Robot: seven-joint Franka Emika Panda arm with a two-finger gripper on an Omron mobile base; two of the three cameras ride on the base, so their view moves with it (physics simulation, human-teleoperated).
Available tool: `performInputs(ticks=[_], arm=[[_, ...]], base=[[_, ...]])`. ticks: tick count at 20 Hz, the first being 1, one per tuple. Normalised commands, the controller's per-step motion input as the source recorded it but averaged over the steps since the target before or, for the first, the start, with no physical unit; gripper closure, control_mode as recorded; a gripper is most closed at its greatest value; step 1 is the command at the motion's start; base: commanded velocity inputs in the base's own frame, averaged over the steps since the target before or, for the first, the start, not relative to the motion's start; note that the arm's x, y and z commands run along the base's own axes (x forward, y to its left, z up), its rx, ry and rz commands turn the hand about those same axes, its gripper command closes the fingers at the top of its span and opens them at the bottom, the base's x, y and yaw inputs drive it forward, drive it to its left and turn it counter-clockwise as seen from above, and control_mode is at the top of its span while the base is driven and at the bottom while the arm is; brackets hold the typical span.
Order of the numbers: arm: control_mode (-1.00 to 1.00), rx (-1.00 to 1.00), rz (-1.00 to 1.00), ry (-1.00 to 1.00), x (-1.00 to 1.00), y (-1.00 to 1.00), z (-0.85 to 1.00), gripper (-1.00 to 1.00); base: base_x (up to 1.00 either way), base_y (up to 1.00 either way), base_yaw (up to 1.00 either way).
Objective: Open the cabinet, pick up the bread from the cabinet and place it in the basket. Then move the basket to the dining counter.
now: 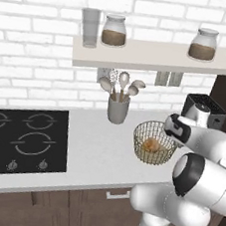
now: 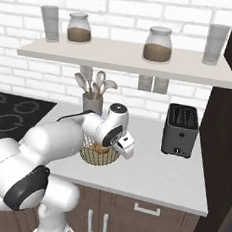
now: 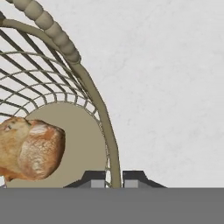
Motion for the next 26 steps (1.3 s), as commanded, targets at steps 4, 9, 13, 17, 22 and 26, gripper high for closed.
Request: performInputs(ticks=[4, 9, 13, 17, 22, 26], arm=[[-1.0, 0.11, -0.1, 0.0, -0.08, 0.0, 0.3, 1.0], [-1.0, 0.14, -0.19, 0.0, 0.0, 0.03, 0.51, 1.0], [-1.0, 0.12, -0.15, -0.02, -0.36, 0.15, 0.39, 1.0], [-1.0, 0.0, -0.14, -0.02, -0.23, 0.37, 0.44, 1.0], [-1.0, 0.0, -0.17, -0.02, 0.0, 0.51, 0.38, 1.0], [-1.0, 0.0, -0.22, 0.0, 0.0, 0.27, 0.31, 1.0]], base=[[0.0, 0.0, 0.0], [0.0, 0.0, 0.0], [0.0, 0.0, 0.0], [0.0, 0.0, 0.0], [0.0, 0.0, 0.0], [0.0, 0.0, 0.0]])
